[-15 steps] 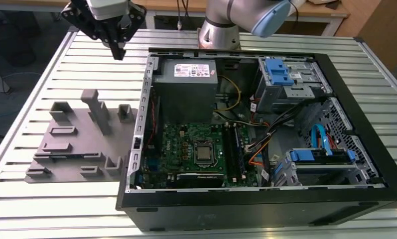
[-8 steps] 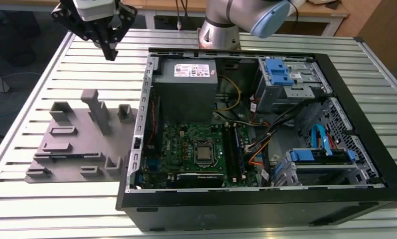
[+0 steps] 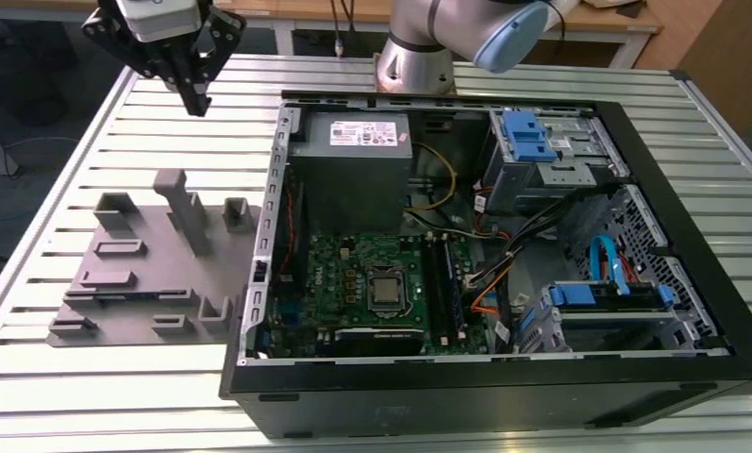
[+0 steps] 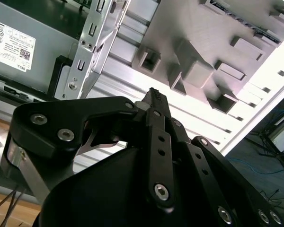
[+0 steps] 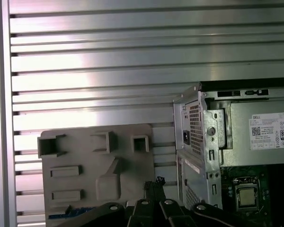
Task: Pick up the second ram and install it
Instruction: 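Reach for the second ram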
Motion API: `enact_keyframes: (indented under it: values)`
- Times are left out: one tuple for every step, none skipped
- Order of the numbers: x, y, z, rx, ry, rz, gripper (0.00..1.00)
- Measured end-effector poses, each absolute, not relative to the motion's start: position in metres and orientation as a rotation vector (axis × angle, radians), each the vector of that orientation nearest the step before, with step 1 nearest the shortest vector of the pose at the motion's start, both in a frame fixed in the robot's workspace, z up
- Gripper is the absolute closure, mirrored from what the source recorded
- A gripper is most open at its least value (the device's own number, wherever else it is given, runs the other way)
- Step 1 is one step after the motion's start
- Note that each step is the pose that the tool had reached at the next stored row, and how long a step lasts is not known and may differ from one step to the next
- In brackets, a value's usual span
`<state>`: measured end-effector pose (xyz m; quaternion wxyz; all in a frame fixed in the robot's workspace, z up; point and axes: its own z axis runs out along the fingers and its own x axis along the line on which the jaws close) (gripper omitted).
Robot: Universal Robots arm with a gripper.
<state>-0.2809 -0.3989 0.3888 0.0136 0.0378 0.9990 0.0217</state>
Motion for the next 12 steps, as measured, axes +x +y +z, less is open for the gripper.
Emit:
enact_keyframes:
  values:
    - [-0.282, -0.399, 0.389, 0.118, 3.111, 0.068, 0.93]
    - [-0.283, -0.399, 0.388, 0.118, 3.111, 0.068, 0.93]
    - [-0.285, -0.399, 0.388, 0.118, 3.111, 0.068, 0.93]
    - [-0.286, -0.399, 0.388, 0.118, 3.111, 0.068, 0.93]
    - [-0.288, -0.399, 0.387, 0.118, 3.111, 0.068, 0.93]
    - [-0.289, -0.399, 0.387, 0.118, 3.111, 0.068, 0.93]
    - [-0.291, -0.399, 0.386, 0.118, 3.111, 0.068, 0.93]
    - [-0.292, -0.399, 0.385, 0.118, 3.111, 0.068, 0.93]
    - [-0.294, -0.399, 0.385, 0.118, 3.111, 0.068, 0.93]
    - [-0.296, -0.4, 0.384, 0.118, 3.112, 0.068, 0.93]
    - [-0.297, -0.4, 0.384, 0.118, 3.111, 0.068, 0.93]
    - [-0.299, -0.401, 0.383, 0.118, 3.111, 0.068, 0.93]
